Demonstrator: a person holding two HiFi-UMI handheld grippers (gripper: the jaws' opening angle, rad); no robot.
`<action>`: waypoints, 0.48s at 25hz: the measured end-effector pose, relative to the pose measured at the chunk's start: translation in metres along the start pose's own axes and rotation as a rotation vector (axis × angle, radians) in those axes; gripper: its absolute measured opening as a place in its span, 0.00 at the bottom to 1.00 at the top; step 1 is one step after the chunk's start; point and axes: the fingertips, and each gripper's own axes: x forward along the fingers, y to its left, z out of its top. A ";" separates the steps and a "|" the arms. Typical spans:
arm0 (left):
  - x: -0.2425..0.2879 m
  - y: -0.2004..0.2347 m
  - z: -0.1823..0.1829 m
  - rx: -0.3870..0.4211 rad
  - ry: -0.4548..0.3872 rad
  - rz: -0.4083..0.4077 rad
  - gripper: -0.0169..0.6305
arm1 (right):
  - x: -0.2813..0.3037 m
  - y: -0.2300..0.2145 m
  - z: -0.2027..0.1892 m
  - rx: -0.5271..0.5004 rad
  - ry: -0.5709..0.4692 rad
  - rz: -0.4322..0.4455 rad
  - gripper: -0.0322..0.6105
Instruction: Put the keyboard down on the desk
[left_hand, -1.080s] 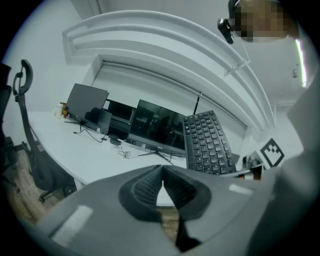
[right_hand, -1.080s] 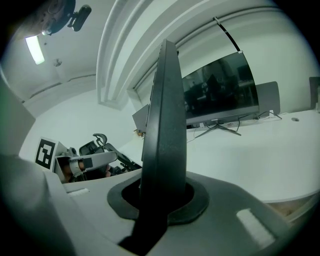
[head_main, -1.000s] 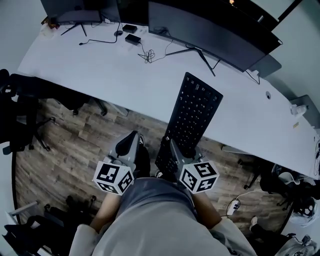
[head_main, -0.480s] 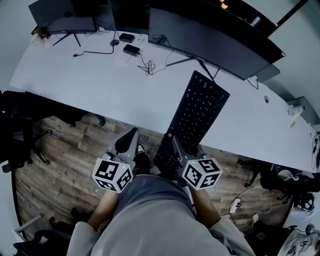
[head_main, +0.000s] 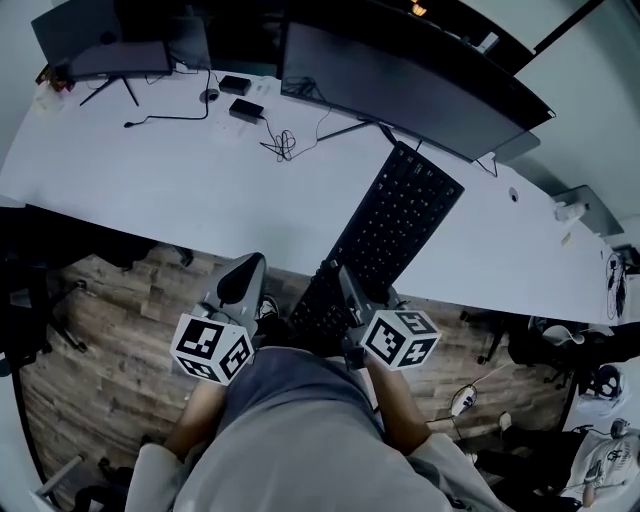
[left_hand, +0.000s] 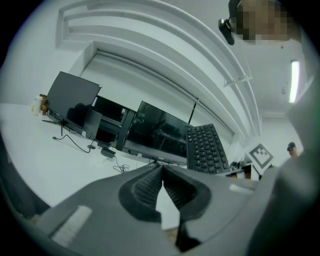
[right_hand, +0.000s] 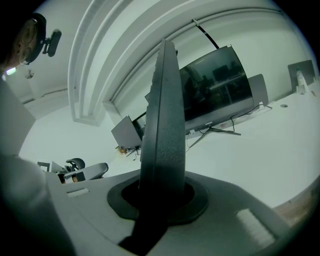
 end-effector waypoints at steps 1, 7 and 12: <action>0.000 0.002 0.001 -0.003 -0.001 -0.007 0.03 | 0.001 -0.001 0.000 0.010 -0.004 -0.006 0.16; 0.003 0.013 0.005 -0.008 0.009 -0.036 0.03 | 0.009 -0.006 0.003 0.069 -0.036 -0.037 0.16; 0.009 0.018 0.004 -0.004 0.030 -0.047 0.03 | 0.015 -0.017 0.007 0.119 -0.066 -0.057 0.16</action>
